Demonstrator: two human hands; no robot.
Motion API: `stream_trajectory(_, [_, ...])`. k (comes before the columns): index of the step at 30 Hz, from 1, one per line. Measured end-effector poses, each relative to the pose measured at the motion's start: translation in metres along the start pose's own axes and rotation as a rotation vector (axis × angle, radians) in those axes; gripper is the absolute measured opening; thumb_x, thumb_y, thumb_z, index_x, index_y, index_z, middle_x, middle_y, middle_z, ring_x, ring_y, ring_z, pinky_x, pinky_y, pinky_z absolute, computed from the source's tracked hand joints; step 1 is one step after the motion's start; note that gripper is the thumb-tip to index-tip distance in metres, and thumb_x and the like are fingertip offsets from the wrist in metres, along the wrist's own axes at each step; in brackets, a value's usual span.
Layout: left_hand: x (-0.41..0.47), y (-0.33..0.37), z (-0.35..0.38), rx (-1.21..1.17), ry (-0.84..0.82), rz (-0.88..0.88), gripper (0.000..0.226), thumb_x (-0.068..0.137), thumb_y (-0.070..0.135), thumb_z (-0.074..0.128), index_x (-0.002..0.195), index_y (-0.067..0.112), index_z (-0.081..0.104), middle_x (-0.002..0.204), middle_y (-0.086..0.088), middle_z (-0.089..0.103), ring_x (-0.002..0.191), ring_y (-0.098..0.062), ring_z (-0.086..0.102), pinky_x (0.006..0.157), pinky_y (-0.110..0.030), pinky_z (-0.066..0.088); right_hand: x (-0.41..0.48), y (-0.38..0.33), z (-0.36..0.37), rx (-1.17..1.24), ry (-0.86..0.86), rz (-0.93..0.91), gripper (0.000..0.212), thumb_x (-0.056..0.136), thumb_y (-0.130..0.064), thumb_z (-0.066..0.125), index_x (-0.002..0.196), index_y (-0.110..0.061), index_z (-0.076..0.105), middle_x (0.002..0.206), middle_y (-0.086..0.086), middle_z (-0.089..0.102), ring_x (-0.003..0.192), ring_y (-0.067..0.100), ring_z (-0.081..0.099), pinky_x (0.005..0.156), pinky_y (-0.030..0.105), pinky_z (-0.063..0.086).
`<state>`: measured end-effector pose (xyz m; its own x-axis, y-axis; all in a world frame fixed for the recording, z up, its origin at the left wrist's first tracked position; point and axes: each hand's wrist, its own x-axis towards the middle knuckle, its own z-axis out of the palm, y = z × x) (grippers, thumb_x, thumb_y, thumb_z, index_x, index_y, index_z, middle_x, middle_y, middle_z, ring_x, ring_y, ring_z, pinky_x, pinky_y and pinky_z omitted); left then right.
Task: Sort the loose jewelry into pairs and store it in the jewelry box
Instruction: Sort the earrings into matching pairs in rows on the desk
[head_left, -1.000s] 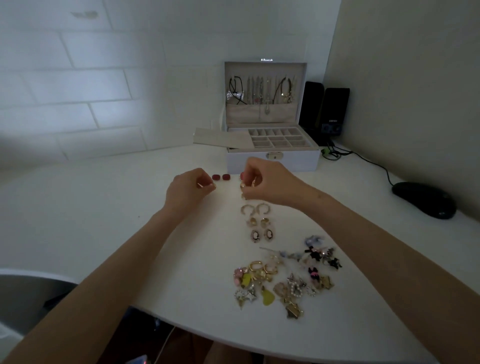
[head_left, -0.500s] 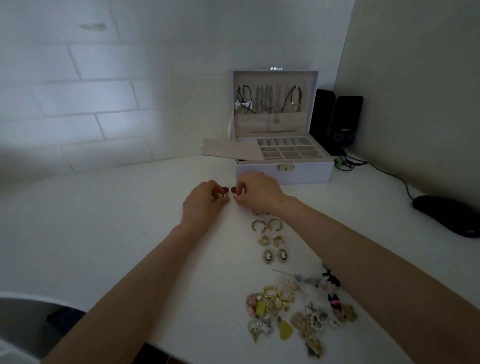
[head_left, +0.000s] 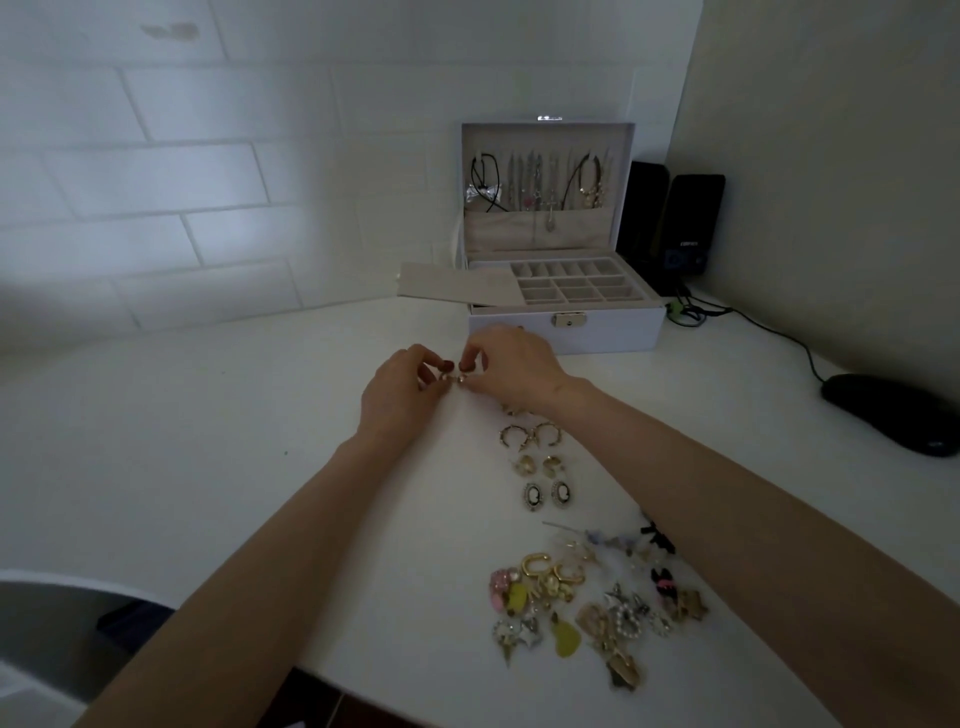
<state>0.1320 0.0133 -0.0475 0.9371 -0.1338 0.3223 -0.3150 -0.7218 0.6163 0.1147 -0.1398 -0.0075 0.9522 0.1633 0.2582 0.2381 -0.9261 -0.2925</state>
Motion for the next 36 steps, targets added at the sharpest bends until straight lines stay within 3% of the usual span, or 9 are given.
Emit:
stream_trajectory(4, [-0.009,0.01,-0.008,-0.016,0.097,0.067,0.022,0.085,0.02,0.063,0.105,0.016,0.055,0.089,0.003,0.055,0.079,-0.014,0.052,0.069,-0.026,0.036,-0.02,-0.002,-0.018,0.025,-0.006,0.003,0.026,0.081,-0.039,0.066,0.102,-0.024,0.064,0.096,-0.005,0.051,0.088,0.013,0.05,0.074,0.025,0.034])
stream_trajectory(8, [-0.035,0.033,-0.027,0.013,0.137,0.198,0.011,0.086,0.02,0.062,0.093,0.016,0.054,0.079,0.007,0.054,0.077,-0.015,0.052,0.064,-0.026,0.038,-0.057,-0.005,-0.039,0.104,-0.01,-0.034,0.022,0.082,-0.043,0.065,0.097,-0.026,0.063,0.092,-0.005,0.055,0.083,0.012,0.053,0.071,0.025,0.037])
stream_trajectory(11, [-0.067,0.049,-0.039,0.036,0.057,0.26,0.013,0.084,0.024,0.064,0.086,0.02,0.052,0.071,0.015,0.051,0.071,-0.01,0.049,0.059,-0.019,0.036,-0.088,-0.009,-0.054,0.158,-0.005,-0.059,0.02,0.08,-0.04,0.068,0.094,-0.026,0.064,0.089,-0.006,0.059,0.08,0.009,0.055,0.071,0.025,0.042])
stream_trajectory(15, [-0.103,0.067,-0.054,-0.032,-0.111,0.236,0.016,0.083,0.025,0.067,0.078,0.023,0.051,0.069,0.013,0.053,0.065,-0.003,0.049,0.061,-0.019,0.039,-0.127,-0.011,-0.067,0.213,-0.048,-0.082,0.017,0.08,-0.038,0.069,0.094,-0.028,0.065,0.082,-0.011,0.058,0.065,-0.003,0.047,0.061,0.015,0.031])
stream_trajectory(18, [-0.122,0.076,-0.062,-0.077,-0.225,0.278,0.018,0.082,0.025,0.067,0.074,0.028,0.051,0.071,0.011,0.057,0.066,-0.006,0.052,0.06,-0.013,0.04,-0.156,-0.01,-0.071,0.269,-0.063,-0.09,0.012,0.081,-0.032,0.069,0.091,-0.028,0.066,0.08,-0.01,0.06,0.067,-0.009,0.049,0.059,0.009,0.031])
stream_trajectory(24, [-0.146,0.087,-0.059,-0.055,-0.498,0.441,0.009,0.081,0.024,0.069,0.08,0.024,0.06,0.074,0.017,0.056,0.076,0.001,0.05,0.065,-0.007,0.037,-0.202,0.006,-0.076,0.42,-0.174,-0.106,0.015,0.079,-0.018,0.072,0.083,-0.032,0.07,0.077,-0.011,0.06,0.062,0.006,0.045,0.061,0.014,0.038])
stream_trajectory(29, [-0.152,0.089,-0.047,0.028,-0.615,0.533,0.013,0.078,0.032,0.071,0.084,0.033,0.06,0.085,0.017,0.052,0.084,0.0,0.045,0.07,-0.01,0.036,-0.227,0.013,-0.073,0.524,-0.333,-0.135,0.013,0.076,-0.021,0.077,0.083,-0.031,0.072,0.078,-0.011,0.06,0.066,0.01,0.048,0.062,0.019,0.041])
stream_trajectory(31, [-0.153,0.09,-0.045,0.068,-0.63,0.53,0.016,0.076,0.037,0.072,0.087,0.031,0.062,0.088,0.013,0.053,0.085,-0.001,0.044,0.072,-0.012,0.036,-0.232,0.014,-0.068,0.526,-0.321,-0.138,0.016,0.073,-0.026,0.079,0.085,-0.033,0.071,0.078,-0.012,0.059,0.067,0.011,0.049,0.063,0.024,0.041])
stream_trajectory(36, [-0.155,0.095,-0.046,0.077,-0.641,0.53,0.012,0.077,0.035,0.071,0.081,0.032,0.06,0.085,0.013,0.054,0.086,-0.001,0.044,0.072,-0.009,0.034,-0.236,0.013,-0.064,0.507,-0.249,-0.151,0.012,0.072,-0.025,0.079,0.079,-0.031,0.072,0.077,-0.011,0.059,0.066,0.008,0.05,0.062,0.018,0.039])
